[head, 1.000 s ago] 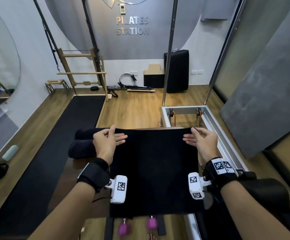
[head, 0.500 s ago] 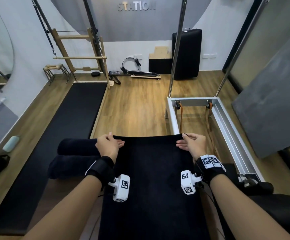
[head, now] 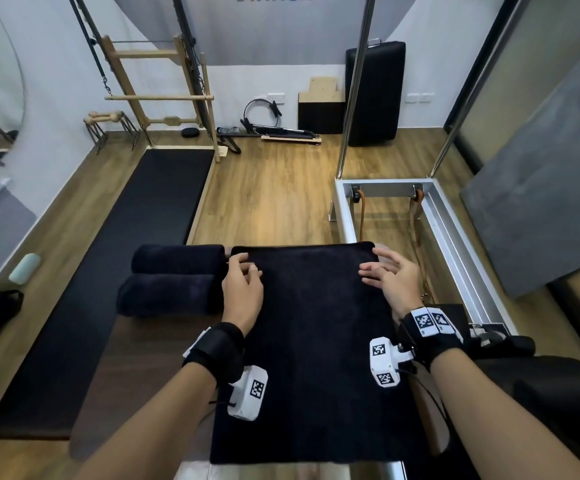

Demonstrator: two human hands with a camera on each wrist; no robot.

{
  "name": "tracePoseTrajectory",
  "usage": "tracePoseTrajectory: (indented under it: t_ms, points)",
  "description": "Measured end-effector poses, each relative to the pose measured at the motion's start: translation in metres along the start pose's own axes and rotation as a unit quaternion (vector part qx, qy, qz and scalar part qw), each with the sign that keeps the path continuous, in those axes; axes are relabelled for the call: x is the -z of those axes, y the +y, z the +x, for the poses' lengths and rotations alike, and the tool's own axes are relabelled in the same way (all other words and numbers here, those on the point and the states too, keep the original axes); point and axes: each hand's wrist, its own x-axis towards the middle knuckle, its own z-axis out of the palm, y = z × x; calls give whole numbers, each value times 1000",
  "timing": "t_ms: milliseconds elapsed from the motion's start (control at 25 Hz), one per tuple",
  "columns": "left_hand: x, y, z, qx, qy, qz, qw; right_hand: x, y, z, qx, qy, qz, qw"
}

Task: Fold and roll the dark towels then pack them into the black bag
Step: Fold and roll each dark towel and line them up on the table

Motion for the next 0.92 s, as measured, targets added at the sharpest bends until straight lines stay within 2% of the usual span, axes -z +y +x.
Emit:
tracePoseTrajectory:
  t_ms: [240,400,520,680,800,920]
  points:
    - [42,-29,-85,-51,-41,117,991,21,7,-96,-15,-49,-47,998]
    - [69,-48,-148,-58,-54,173,982,41,20,-167,-37,-82,-152,984]
    - [88,-62,-186,-65,-49,163,983,64,36,-209,-13,-60,-261,963]
    - [111,-79,-218,-70,-8,198,978,92,51,-234,-3,-6,-350,937]
    - [119,-83,-229,-43,-30,259,965,98,56,-239,-1,5,-379,925]
    - [116,-79,-224,-50,-56,325,943,94,55,-232,-1,-8,-393,919]
